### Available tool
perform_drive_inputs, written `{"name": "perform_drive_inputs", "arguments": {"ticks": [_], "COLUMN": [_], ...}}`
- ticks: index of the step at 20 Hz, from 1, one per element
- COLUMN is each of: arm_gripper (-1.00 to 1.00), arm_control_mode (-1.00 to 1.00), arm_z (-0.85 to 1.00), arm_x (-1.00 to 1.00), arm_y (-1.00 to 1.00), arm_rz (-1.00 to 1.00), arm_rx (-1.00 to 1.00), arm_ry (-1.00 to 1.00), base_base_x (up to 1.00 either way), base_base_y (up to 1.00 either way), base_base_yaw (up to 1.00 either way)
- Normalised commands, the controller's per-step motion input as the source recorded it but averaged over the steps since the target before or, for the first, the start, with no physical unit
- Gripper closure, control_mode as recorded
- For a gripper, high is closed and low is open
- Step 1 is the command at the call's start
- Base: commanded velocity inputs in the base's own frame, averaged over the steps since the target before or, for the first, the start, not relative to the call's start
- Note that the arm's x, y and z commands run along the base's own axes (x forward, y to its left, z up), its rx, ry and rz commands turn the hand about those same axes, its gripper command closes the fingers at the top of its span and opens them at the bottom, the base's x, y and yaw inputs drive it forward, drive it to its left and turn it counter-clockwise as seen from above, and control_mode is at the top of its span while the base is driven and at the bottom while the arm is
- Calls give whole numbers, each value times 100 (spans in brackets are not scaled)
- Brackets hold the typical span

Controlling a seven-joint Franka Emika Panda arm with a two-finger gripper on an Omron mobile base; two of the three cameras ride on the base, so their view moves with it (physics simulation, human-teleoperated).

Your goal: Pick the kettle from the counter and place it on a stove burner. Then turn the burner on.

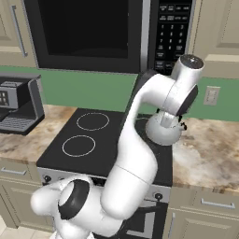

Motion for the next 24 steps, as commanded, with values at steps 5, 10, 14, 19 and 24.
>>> {"name": "perform_drive_inputs", "arguments": {"ticks": [5,10,14,19,24], "arm_gripper": [100,100,100,100,100], "arm_control_mode": [-100,-100,-100,-100,-100], "arm_z": [38,42,44,40,19], "arm_x": [-53,-28,-7,-5,-2], "arm_y": [96,96,98,99,100], "arm_rz": [0,0,4,5,6], "arm_rx": [-12,-12,-10,-9,-7], "arm_ry": [-15,0,4,6,14], "base_base_x": [0,0,0,0,0], "base_base_y": [0,0,0,0,0], "base_base_yaw": [0,0,0,0,0]}}
